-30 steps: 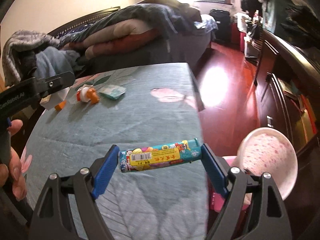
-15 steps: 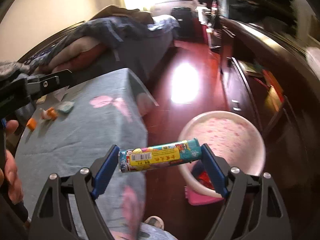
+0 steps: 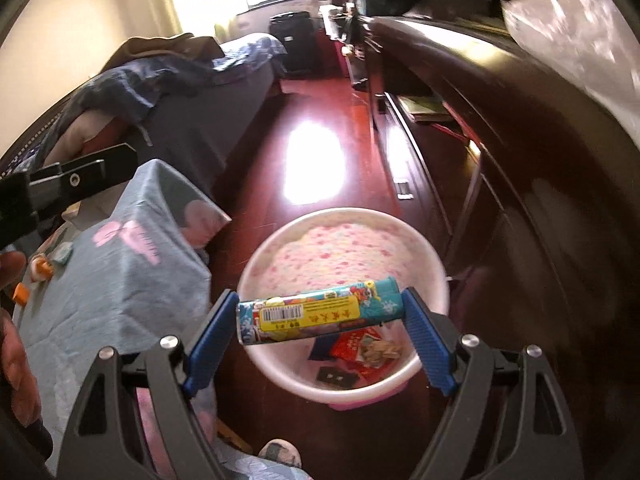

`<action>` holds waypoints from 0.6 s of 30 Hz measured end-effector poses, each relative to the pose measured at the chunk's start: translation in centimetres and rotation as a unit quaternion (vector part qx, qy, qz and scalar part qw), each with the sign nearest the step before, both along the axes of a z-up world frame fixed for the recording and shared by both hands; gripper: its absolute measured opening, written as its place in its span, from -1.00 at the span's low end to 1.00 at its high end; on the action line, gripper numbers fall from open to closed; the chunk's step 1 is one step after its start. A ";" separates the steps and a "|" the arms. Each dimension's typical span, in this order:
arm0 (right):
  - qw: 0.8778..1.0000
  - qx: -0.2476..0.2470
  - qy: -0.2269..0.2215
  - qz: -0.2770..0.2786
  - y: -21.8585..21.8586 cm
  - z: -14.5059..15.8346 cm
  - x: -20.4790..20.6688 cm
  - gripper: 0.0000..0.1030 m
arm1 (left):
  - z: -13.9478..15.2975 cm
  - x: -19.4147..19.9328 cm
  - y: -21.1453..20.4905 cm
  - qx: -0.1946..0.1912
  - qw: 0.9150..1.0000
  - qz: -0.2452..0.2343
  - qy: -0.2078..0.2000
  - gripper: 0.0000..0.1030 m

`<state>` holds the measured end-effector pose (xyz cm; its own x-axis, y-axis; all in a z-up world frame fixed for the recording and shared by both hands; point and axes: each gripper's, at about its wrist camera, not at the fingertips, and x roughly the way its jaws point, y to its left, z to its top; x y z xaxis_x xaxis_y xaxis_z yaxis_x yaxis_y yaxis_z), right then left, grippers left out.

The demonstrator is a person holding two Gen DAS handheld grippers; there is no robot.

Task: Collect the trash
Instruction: 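Carry both items over the pink basin and open both tools to drop them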

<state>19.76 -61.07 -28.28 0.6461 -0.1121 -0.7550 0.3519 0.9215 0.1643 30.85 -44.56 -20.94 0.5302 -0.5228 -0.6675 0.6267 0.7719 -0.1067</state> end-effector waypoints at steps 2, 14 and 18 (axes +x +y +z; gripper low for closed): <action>1.000 0.002 0.006 -0.009 -0.7 -0.9 0.3 0.60 | -0.6 0.4 -1.3 0.002 1.000 -0.010 0.008 0.09; 0.999 -0.031 0.023 -0.036 -2.6 -4.1 1.9 0.65 | -2.7 3.0 -5.8 -0.023 0.998 -0.034 0.056 0.72; 0.999 -0.033 0.015 -0.037 -2.7 -3.9 2.1 0.76 | -1.9 3.2 -5.5 -0.039 0.997 -0.028 0.053 0.85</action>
